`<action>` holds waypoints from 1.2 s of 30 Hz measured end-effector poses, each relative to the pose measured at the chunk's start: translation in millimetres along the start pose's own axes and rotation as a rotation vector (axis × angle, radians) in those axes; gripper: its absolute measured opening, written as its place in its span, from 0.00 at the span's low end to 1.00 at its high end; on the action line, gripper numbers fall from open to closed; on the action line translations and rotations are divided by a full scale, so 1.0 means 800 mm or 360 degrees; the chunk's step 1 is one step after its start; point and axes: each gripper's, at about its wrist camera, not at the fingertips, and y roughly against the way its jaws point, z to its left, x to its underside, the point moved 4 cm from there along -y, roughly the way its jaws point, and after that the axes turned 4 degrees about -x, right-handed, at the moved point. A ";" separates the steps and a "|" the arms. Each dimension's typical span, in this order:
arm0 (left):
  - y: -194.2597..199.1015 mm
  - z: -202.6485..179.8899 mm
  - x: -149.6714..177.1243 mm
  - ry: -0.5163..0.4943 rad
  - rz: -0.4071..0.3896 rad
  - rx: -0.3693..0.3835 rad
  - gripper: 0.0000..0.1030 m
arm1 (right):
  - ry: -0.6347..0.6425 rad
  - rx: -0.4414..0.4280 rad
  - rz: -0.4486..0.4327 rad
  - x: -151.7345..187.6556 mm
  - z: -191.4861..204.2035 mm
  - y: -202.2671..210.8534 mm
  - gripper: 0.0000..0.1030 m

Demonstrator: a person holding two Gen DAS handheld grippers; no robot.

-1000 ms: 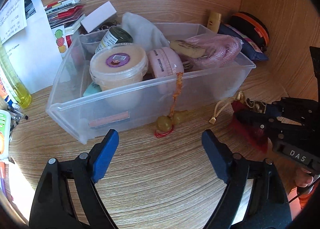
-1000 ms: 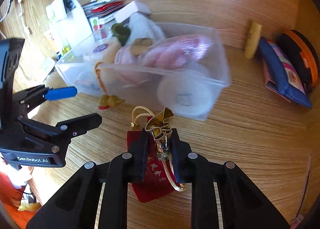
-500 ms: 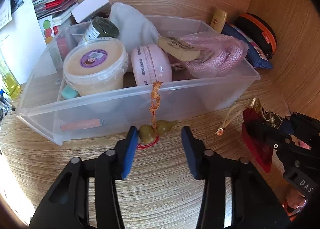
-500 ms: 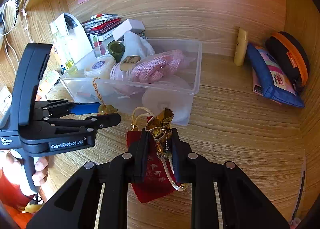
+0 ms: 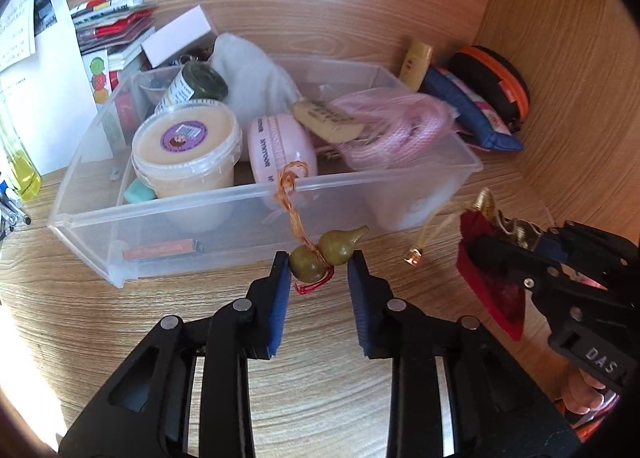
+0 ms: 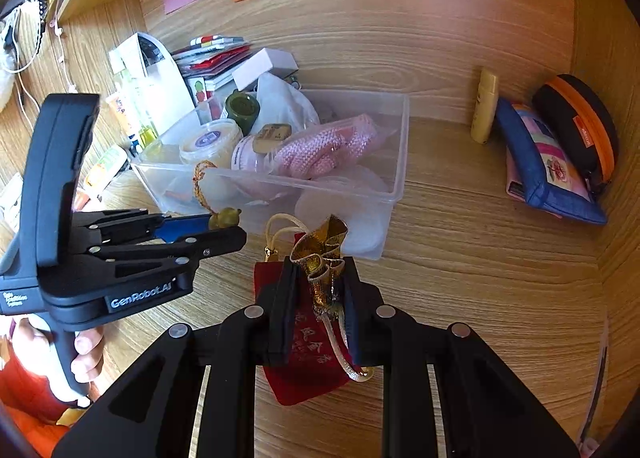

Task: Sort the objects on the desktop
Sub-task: 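Carry the red pouch and gourd keychain into the clear box and release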

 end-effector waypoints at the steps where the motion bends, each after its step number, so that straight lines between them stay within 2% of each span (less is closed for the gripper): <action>1: 0.006 -0.004 0.000 -0.0001 -0.0020 0.0004 0.28 | -0.0005 0.0001 -0.0012 -0.002 0.001 0.003 0.18; 7: 0.041 -0.006 -0.014 0.0004 -0.0125 0.0029 0.28 | -0.0015 0.0011 -0.0099 -0.019 0.008 0.021 0.18; 17: 0.067 0.038 -0.044 0.0063 -0.0253 -0.0025 0.28 | -0.0010 0.0005 -0.0182 -0.056 0.022 0.022 0.18; 26: 0.052 0.049 -0.062 0.0028 -0.0203 0.0026 0.28 | -0.0007 0.0051 -0.0221 -0.089 0.025 0.007 0.18; 32: 0.033 0.041 -0.071 -0.0003 -0.0162 0.0057 0.28 | -0.0017 0.0092 -0.0170 -0.099 0.014 -0.019 0.18; 36: 0.022 0.031 -0.072 -0.0034 -0.0140 0.0057 0.28 | -0.0054 0.0069 -0.0127 -0.096 0.003 -0.039 0.18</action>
